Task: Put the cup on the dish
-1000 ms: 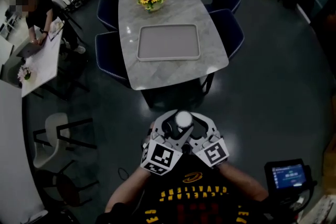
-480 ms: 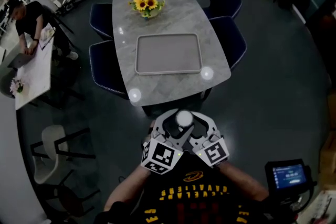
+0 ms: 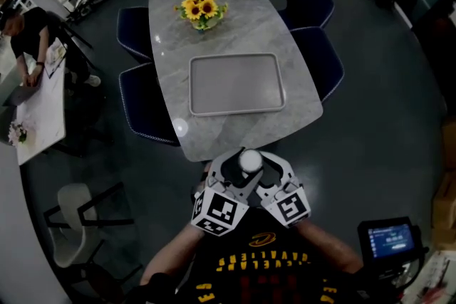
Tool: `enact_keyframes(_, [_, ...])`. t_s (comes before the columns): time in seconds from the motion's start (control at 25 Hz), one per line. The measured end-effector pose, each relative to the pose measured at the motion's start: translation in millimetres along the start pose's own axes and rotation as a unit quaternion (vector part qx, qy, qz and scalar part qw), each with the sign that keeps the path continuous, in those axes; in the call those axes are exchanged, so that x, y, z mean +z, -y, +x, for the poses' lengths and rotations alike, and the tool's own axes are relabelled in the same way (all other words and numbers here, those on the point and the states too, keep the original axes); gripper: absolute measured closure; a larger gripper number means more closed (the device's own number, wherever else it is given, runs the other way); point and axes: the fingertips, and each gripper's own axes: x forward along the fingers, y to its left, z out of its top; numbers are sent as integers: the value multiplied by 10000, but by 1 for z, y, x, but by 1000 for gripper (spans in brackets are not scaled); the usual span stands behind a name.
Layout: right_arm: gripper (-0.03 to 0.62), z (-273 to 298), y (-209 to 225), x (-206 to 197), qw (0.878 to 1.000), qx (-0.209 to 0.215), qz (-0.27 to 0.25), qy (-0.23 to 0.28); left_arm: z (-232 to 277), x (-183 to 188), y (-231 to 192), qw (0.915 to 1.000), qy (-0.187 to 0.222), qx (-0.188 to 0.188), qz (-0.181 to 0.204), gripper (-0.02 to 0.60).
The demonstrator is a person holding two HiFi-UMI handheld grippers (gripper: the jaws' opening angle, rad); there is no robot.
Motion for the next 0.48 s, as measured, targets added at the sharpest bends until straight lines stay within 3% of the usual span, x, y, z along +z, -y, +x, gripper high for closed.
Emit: enact_keyframes(0.48, [359, 36, 7, 1, 9998, -86, -1, -194, 4, -7, -37, 9998, -56, -166, -106, 321])
